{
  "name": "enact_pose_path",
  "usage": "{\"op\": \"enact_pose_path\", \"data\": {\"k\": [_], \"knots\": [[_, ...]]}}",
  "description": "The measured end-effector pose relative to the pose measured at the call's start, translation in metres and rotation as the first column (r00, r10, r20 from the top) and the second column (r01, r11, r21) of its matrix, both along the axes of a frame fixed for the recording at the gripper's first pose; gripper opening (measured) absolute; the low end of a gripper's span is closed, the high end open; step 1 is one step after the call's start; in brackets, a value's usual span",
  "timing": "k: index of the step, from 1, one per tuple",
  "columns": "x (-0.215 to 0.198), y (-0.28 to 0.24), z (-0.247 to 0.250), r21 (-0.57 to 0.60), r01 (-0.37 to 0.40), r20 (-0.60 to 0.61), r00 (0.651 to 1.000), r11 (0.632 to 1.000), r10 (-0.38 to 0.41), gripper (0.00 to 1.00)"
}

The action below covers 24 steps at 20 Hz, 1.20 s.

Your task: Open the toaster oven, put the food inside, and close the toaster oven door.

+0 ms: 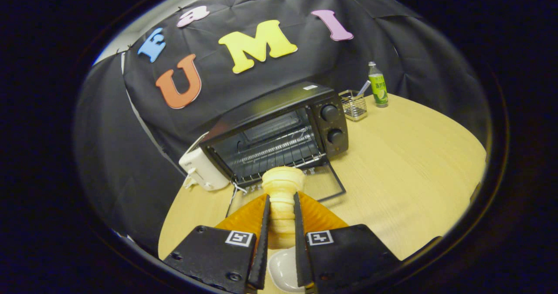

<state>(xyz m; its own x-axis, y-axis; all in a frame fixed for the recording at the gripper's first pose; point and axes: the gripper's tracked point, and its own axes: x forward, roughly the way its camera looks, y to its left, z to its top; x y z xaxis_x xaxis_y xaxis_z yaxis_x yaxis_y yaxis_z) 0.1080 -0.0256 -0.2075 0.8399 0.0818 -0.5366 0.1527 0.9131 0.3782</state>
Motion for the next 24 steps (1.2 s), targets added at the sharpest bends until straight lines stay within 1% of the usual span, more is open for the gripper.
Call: {"op": "enact_pose_path", "data": {"k": [2,5,8,10,12,14,16,18,19,20,22,23,24], "knots": [[0.035,0.001,-0.002,-0.002,0.032,0.014,0.999,0.999,-0.032,0.32],[0.079,0.008,-0.019,0.047,0.082,-0.005,0.997,0.996,-0.082,0.32],[0.117,-0.002,-0.04,0.088,0.173,-0.015,0.985,0.981,-0.172,0.32],[0.139,-0.008,-0.051,0.07,0.22,-0.01,0.975,0.973,-0.22,0.32],[0.16,-0.013,-0.055,0.063,0.246,0.004,0.969,0.967,-0.247,0.32],[0.171,-0.016,-0.058,0.066,0.268,0.01,0.963,0.961,-0.269,0.32],[0.179,-0.014,-0.058,0.069,0.264,0.032,0.963,0.962,-0.267,0.32],[0.184,-0.009,-0.064,0.07,0.243,0.033,0.969,0.967,-0.246,0.38],[0.183,-0.006,-0.068,0.067,0.237,0.024,0.971,0.969,-0.239,0.49],[0.182,0.0,-0.072,0.074,0.215,0.012,0.976,0.974,-0.216,0.52],[0.177,-0.001,-0.07,0.071,0.212,0.007,0.977,0.975,-0.213,0.77],[0.177,-0.002,-0.068,0.064,0.214,0.016,0.976,0.975,-0.215,0.82],[0.175,-0.001,-0.061,0.062,0.202,0.021,0.979,0.977,-0.204,0.83]]}}
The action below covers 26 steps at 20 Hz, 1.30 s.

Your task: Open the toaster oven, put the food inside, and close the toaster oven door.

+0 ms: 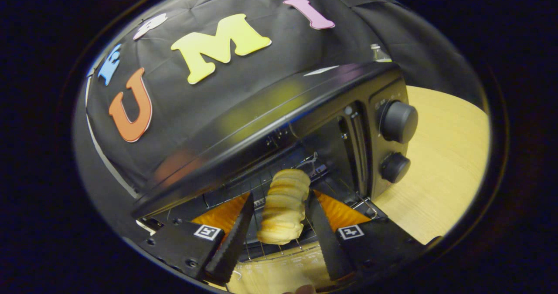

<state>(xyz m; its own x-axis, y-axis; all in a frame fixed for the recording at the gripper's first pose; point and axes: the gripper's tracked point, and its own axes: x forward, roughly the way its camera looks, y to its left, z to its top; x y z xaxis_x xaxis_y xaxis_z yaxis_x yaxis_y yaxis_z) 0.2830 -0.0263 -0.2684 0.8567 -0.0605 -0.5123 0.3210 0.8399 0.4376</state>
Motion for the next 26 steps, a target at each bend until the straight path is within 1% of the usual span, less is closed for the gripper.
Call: {"op": "enact_pose_path", "data": {"k": [2,3,6,11,13,15,18,20,23,26], "knots": [[-0.006,0.006,0.011,-0.008,-0.026,0.018,0.999,1.0,0.026,0.96],[-0.011,0.005,0.019,-0.023,-0.038,0.026,0.999,0.999,0.039,1.0],[-0.034,0.013,0.019,-0.045,-0.094,-0.004,0.996,0.995,0.093,1.0],[-0.1,0.025,0.041,-0.119,-0.196,0.015,0.98,0.973,0.199,1.0],[-0.128,0.031,0.046,-0.164,-0.258,-0.021,0.966,0.952,0.258,1.0],[-0.153,0.032,0.056,-0.231,-0.295,-0.032,0.955,0.927,0.296,1.0],[-0.182,0.04,0.06,-0.26,-0.351,-0.04,0.935,0.899,0.353,1.0],[-0.198,0.037,0.051,-0.269,-0.378,-0.07,0.925,0.886,0.373,1.0],[-0.215,0.033,0.027,-0.28,-0.405,-0.134,0.914,0.871,0.382,1.0],[-0.226,0.034,-0.002,-0.255,-0.445,-0.213,0.892,0.858,0.399,1.0]]}}
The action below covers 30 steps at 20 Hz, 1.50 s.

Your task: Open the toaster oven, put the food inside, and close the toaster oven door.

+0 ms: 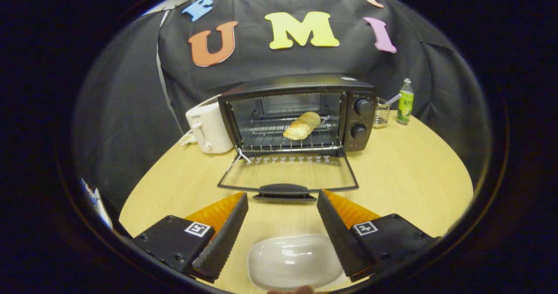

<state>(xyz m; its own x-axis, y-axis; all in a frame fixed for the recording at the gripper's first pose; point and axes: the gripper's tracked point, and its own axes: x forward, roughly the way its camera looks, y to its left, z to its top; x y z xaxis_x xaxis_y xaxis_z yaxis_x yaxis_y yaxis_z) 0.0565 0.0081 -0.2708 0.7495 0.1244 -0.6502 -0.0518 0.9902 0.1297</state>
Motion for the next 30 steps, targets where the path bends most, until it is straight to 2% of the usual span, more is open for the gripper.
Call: {"op": "enact_pose_path", "data": {"k": [6,8,16,18,23,30], "knots": [[0.002,0.004,-0.048,0.03,0.004,-0.139,0.99,1.0,0.0,1.0],[0.007,-0.003,-0.062,0.014,0.037,-0.168,0.985,0.999,-0.034,1.0],[0.033,-0.007,-0.076,-0.126,0.045,-0.139,0.988,0.991,-0.063,1.0],[0.033,-0.007,-0.076,-0.119,0.052,-0.131,0.989,0.992,-0.068,1.0],[0.042,-0.007,-0.032,-0.079,0.053,0.01,0.999,0.995,-0.053,1.0],[0.077,-0.006,0.021,-0.01,0.072,0.181,0.981,0.997,-0.069,1.0]]}}
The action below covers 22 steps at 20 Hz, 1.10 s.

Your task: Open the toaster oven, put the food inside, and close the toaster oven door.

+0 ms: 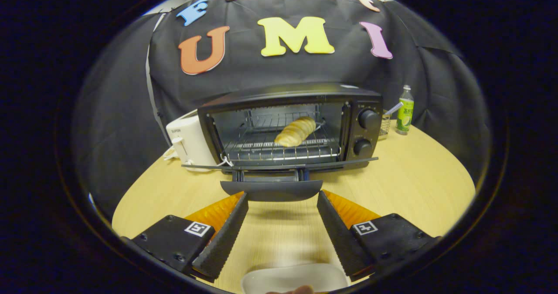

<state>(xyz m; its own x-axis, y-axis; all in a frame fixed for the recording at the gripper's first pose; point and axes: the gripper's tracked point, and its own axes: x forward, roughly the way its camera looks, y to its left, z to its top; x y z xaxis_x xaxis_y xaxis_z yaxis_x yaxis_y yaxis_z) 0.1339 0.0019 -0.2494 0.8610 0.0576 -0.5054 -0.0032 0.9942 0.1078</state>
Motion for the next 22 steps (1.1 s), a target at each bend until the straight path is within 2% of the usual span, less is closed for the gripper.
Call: {"op": "enact_pose_path", "data": {"k": [4,10,17,22], "knots": [[0.009,0.003,0.032,0.042,0.011,0.086,0.996,0.999,-0.014,1.0],[-0.014,-0.013,0.085,0.011,0.056,0.178,0.982,0.998,-0.057,1.0],[-0.068,-0.027,0.174,-0.006,0.092,0.317,0.944,0.996,-0.085,1.0],[-0.122,-0.026,0.213,-0.059,0.092,0.367,0.928,0.994,-0.064,1.0]]}}
